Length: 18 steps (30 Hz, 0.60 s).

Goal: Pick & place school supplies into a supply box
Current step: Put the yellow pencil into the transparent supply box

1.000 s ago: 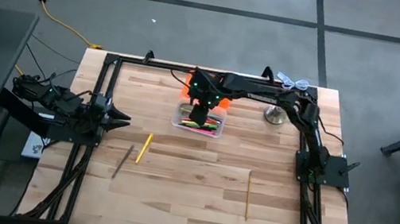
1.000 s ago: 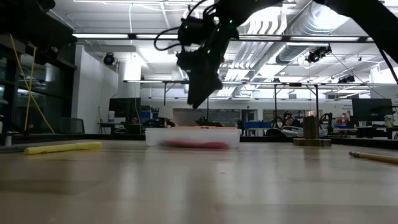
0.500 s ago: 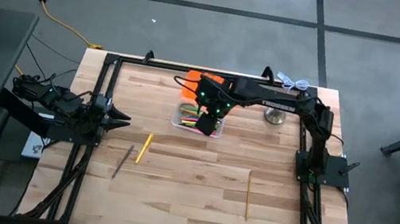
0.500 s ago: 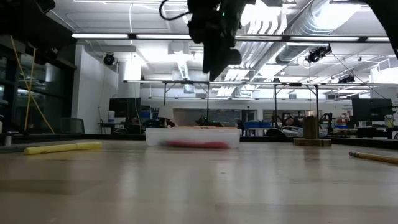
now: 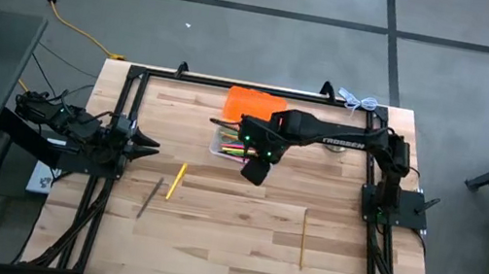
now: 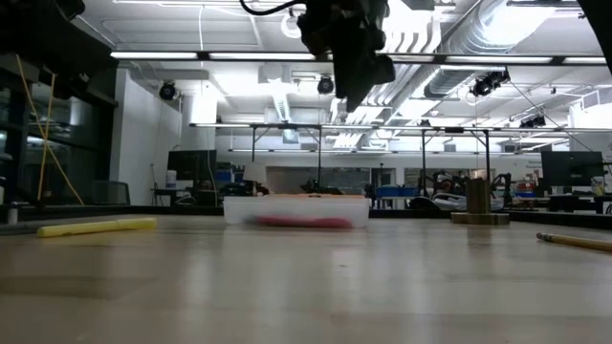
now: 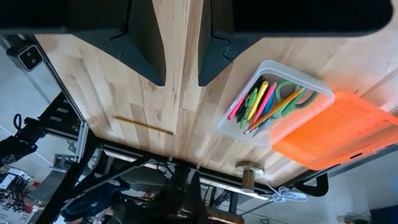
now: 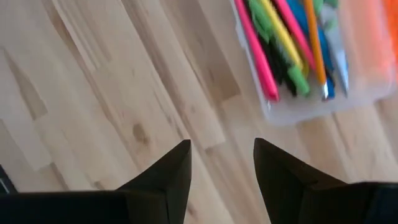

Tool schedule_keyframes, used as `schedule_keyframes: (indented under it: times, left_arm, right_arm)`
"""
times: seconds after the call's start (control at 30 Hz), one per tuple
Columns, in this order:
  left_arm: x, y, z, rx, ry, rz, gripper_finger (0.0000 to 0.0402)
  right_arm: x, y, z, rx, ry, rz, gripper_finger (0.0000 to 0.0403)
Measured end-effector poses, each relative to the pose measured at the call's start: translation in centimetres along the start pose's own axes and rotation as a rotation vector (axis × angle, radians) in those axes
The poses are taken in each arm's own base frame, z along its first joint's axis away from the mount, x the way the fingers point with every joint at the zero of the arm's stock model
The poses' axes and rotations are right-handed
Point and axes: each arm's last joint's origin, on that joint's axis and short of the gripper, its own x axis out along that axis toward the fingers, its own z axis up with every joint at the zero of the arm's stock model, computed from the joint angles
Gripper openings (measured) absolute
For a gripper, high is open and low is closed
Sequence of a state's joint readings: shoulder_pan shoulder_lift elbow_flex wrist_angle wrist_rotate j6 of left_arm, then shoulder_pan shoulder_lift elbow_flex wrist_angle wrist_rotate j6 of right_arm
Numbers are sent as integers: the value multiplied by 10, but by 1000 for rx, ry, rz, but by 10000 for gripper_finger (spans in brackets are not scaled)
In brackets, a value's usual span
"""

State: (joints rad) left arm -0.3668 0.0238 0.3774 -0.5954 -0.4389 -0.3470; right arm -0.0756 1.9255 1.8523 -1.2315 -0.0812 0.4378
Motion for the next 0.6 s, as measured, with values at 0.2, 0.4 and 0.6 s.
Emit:
schedule_keyframes:
  times: [0.2, 0.4, 0.6]
  left_arm:
    - [0, 0, 0, 1, 1, 0, 122]
    - [0, 0, 0, 2, 5, 2, 122]
    - [0, 0, -1, 2, 5, 2, 122]
  right_arm:
    - [1, 12, -13, 27, 60, -18, 150]
    - [2, 26, -22, 55, 73, -30, 152]
    - [3, 38, -31, 102, 98, -40, 149]
